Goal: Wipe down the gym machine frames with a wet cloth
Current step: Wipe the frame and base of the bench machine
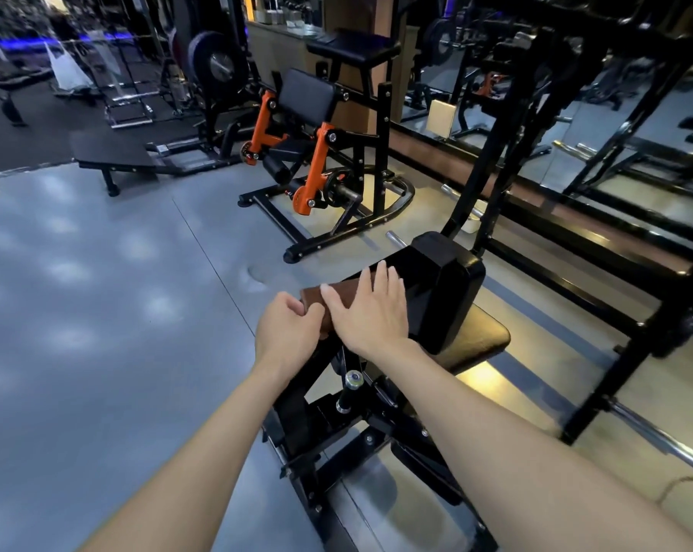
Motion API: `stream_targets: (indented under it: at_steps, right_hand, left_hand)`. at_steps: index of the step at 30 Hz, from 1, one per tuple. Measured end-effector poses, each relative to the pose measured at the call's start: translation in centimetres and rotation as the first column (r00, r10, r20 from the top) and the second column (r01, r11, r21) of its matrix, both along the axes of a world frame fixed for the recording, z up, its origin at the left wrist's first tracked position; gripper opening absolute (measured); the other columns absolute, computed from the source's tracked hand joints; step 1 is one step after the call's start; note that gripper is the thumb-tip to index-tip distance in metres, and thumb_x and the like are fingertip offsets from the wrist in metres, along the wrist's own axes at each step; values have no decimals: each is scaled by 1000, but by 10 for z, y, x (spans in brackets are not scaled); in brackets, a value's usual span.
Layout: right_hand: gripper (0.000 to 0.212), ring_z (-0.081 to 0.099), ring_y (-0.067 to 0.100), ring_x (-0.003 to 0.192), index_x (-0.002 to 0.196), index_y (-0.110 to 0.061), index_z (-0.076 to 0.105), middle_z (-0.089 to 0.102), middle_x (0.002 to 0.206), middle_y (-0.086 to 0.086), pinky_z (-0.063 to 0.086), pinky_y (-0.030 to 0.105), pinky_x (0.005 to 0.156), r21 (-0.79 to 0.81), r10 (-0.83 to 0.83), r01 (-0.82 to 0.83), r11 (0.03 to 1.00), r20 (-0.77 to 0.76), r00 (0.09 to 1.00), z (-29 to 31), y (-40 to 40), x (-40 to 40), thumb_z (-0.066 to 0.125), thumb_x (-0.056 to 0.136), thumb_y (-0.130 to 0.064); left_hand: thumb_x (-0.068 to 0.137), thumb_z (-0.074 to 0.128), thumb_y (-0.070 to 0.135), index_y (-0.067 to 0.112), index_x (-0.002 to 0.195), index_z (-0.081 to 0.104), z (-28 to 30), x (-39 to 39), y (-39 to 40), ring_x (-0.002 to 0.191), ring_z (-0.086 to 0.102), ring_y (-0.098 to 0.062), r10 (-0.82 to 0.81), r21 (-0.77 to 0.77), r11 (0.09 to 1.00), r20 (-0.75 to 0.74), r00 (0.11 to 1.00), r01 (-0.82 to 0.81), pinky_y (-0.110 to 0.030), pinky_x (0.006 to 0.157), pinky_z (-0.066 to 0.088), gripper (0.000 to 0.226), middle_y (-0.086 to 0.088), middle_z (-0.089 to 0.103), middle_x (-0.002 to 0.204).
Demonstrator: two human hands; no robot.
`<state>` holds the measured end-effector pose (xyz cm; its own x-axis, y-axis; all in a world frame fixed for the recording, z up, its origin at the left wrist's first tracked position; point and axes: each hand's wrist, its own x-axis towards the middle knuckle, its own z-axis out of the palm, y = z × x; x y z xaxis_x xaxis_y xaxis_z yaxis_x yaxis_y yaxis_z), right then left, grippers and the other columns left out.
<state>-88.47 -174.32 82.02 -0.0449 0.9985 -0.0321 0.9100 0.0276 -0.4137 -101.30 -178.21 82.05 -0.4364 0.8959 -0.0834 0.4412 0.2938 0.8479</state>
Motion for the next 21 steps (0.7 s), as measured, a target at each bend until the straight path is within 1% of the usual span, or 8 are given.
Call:
stream_targets:
  at_steps: [3, 5, 7, 9, 11, 13, 17, 21]
  right_hand:
    - [101, -5, 24, 160, 166, -12, 11, 1, 174, 11, -4, 41, 129, 7, 140, -141, 990, 93, 986, 4, 20, 7, 25, 95, -82]
    - [102, 2, 23, 160, 166, -20, 14, 4, 174, 5, 3, 41, 129, 1, 226, -227, 974, 87, 970, 5, 37, 17, 29, 91, -87]
    - [103, 12, 26, 158, 163, -25, 22, 10, 172, -1, 15, 46, 127, -10, 227, -227, 974, 51, 973, 7, 51, 26, 34, 86, -91]
    - [102, 15, 30, 156, 160, -21, 33, 20, 169, 2, 15, 49, 128, 34, 134, -137, 990, 93, 987, 5, 57, 25, 31, 86, -92]
    - [102, 5, 34, 158, 160, -22, 35, 20, 171, 3, -3, 52, 128, 62, 70, -81, 995, 165, 984, 1, 48, 13, 20, 87, -92]
    - [103, -3, 36, 159, 162, -32, 29, 11, 173, -4, -14, 56, 124, 47, 112, -120, 992, 150, 982, -4, 32, 6, 13, 83, -96]
    - [102, 3, 26, 160, 161, -36, 32, 13, 173, -5, -6, 53, 128, 105, 210, -230, 968, 173, 962, -7, 51, 41, 14, 82, -98]
    - [100, 8, 26, 159, 160, -25, 36, 20, 172, 6, 1, 52, 129, 123, 2, -28, 992, 201, 980, -2, 102, 84, 12, 88, -91]
  left_hand:
    - [88, 57, 38, 17, 84, 54, -3, -2, -6, 74, 60, -19, 3, 69, 998, -21, 1000, -1, -37, 65, 46, 21, 7, 62, 69]
    - [84, 57, 41, 22, 100, 57, -12, -6, -11, 98, 58, -18, -18, 129, 992, 40, 999, 12, -36, 80, 47, 25, 11, 62, 91]
    - [75, 59, 53, 24, 139, 45, -26, -13, -14, 133, 45, -16, -168, 36, 985, 29, 985, 167, -38, 109, 40, 72, 9, 52, 136]
    - [73, 70, 58, 24, 157, 20, -40, -15, -15, 146, 30, -17, -315, -87, 946, -8, 949, 313, -39, 119, 31, 103, 6, 33, 158]
    - [73, 78, 61, 29, 155, 23, -52, -14, -15, 140, 38, -16, -331, -80, 943, -117, 936, 323, -37, 114, 36, 104, 9, 40, 150]
    - [69, 76, 71, 37, 145, 34, -61, -17, -10, 128, 50, -14, -267, -38, 963, -227, 936, 266, -38, 103, 48, 94, 14, 50, 137]
    - [65, 71, 81, 40, 137, 39, -66, -27, -4, 119, 54, -10, -283, -54, 958, -329, 901, 282, -40, 93, 52, 89, 17, 53, 127]
    - [66, 65, 84, 40, 134, 37, -64, -29, -3, 113, 55, -12, -312, -67, 949, -340, 887, 308, -42, 90, 53, 86, 17, 50, 122]
